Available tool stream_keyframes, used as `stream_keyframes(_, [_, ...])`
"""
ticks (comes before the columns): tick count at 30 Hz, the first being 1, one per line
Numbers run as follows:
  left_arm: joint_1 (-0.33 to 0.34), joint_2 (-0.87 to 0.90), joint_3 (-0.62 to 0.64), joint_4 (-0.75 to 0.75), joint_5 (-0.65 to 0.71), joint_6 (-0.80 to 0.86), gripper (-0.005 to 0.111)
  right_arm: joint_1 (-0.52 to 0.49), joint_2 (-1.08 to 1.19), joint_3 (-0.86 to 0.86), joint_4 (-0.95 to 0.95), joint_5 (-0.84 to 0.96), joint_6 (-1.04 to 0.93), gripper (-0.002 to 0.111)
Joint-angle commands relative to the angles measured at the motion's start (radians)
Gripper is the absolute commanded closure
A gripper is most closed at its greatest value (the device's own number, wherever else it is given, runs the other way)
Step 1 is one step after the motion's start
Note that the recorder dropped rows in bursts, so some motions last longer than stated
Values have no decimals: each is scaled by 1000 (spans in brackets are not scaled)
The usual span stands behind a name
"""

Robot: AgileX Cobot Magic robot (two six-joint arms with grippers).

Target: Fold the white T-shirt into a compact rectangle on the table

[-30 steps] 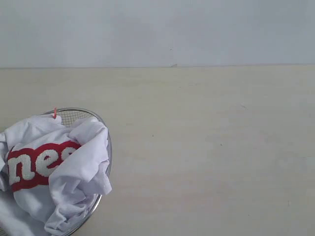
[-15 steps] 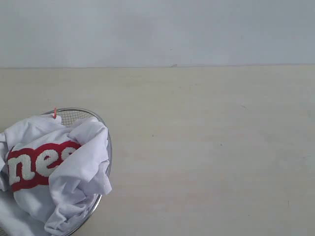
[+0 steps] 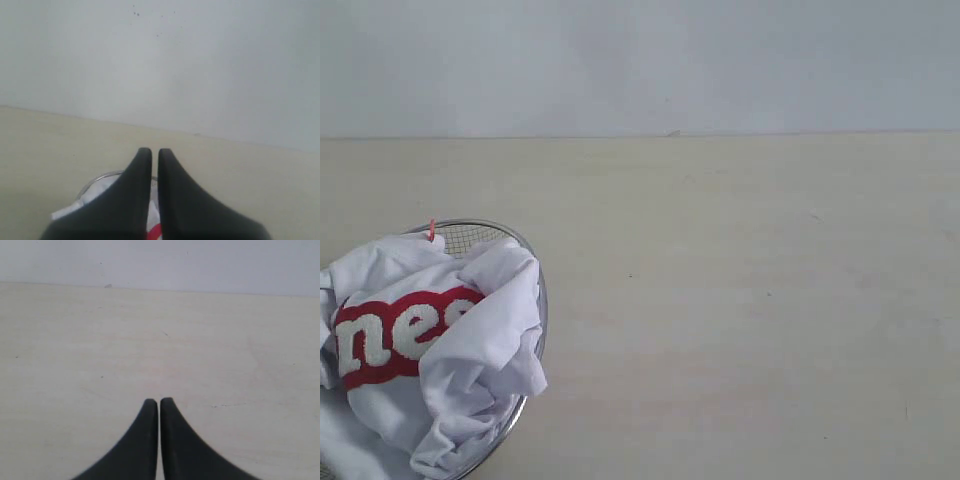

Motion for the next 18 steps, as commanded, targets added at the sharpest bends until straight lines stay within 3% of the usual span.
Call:
stream_keyframes(1, [-1, 6, -7, -12, -102, 2, 102, -3, -5, 0, -1, -4, -2, 108])
stream_keyframes(11, [-1, 31, -7, -56, -247, 2, 102, -3, -5, 0, -1, -4, -2, 108])
stream_keyframes(18, [-1, 327, -132, -60, -272, -60, 102, -3, -5, 0, -1, -4, -2, 108])
